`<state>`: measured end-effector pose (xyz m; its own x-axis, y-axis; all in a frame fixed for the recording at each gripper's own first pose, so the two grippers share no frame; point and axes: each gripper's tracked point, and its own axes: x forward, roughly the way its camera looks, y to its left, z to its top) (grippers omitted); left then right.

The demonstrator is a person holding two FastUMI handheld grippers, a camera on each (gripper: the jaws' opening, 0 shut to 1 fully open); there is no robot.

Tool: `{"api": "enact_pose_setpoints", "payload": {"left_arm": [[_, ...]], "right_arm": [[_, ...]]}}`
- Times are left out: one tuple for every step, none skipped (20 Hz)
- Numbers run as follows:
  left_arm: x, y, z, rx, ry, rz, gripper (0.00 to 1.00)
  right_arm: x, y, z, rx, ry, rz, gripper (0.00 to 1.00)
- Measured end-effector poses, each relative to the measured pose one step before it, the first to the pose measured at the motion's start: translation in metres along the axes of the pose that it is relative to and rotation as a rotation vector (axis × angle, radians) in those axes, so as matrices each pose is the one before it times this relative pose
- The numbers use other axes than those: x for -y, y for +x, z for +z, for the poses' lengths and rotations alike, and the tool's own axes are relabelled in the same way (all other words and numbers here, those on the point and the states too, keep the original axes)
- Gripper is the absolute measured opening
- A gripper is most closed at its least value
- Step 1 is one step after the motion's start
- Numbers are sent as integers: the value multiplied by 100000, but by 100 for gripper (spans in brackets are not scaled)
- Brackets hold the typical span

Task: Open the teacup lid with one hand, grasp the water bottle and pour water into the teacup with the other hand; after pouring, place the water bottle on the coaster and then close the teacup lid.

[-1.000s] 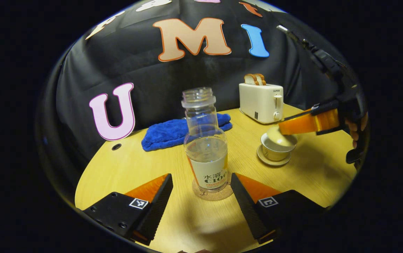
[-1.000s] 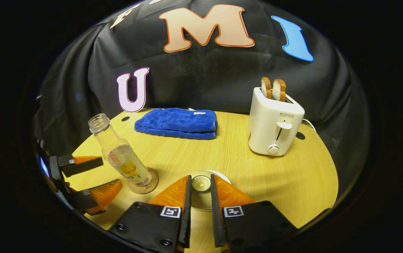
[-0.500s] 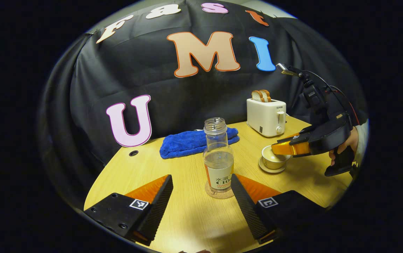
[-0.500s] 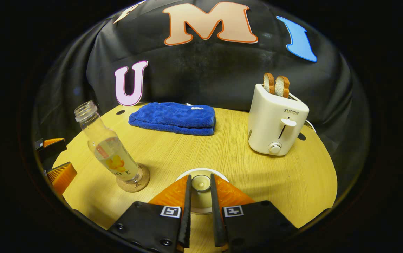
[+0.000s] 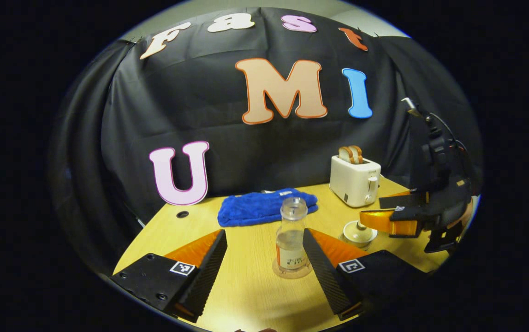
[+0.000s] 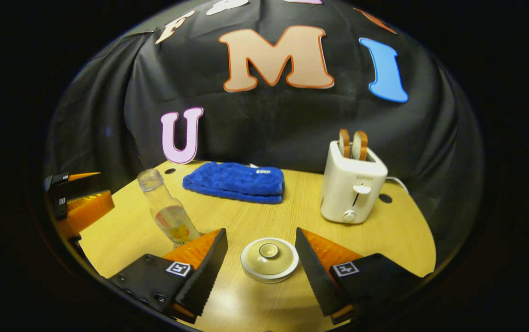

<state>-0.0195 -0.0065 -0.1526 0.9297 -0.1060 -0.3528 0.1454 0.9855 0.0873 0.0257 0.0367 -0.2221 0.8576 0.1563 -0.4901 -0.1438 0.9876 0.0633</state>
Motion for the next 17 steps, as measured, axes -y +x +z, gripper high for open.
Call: {"api": "enact_pose_setpoints", "payload": {"left_arm": [[-92,53,1088,2447,438,729,96],[-253,3,1265,2620,506,1640,96],[-257,86,1175,2774,539,1433,96],[112,117,1313,2773,-84,406,96],[535,220,808,1784,-393,-528,96],[527,97,856,1425,-784,-972,96],[171,44,737,1473,-724,-244,100],[-12,-25,765,1460,-693,485,96],[-85,-93,750,1332,-593,981,100],[-102,-41,701,1633,-388,1086,96],[9,-101,523,1507,-63,1035,96],[-75,-202,529,1110,238,983,96],[-135,-219,279,527,247,733,96],[-147,-359,129,38,-135,285,96],[-64,-316,-92,-129,-456,529,95],[-80,-129,-80,-260,-536,577,96],[-155,-115,-77,-229,-517,571,99]], "right_arm": [[582,-1254,1396,4548,-1250,-2730,96],[502,-958,1533,4777,-82,-1947,96],[491,-1107,1694,4882,608,-2301,99],[638,-1055,1838,4564,1259,-2175,99],[463,-906,1904,5133,1570,-1476,100],[522,-771,1743,4139,719,-1336,94],[651,-692,1224,2849,253,-1302,94],[591,-595,1191,2354,260,-1283,97],[500,-422,778,1865,326,-1174,94],[527,-536,653,1038,114,-1363,99],[586,-469,599,1519,284,-1589,94],[499,-334,414,1579,415,-1533,97],[287,-143,369,1418,61,-849,97],[119,-131,126,662,263,-509,97],[-29,-239,-101,-415,325,-170,94],[-41,-21,-70,-89,414,152,94],[48,23,39,22,106,-271,94]]}}
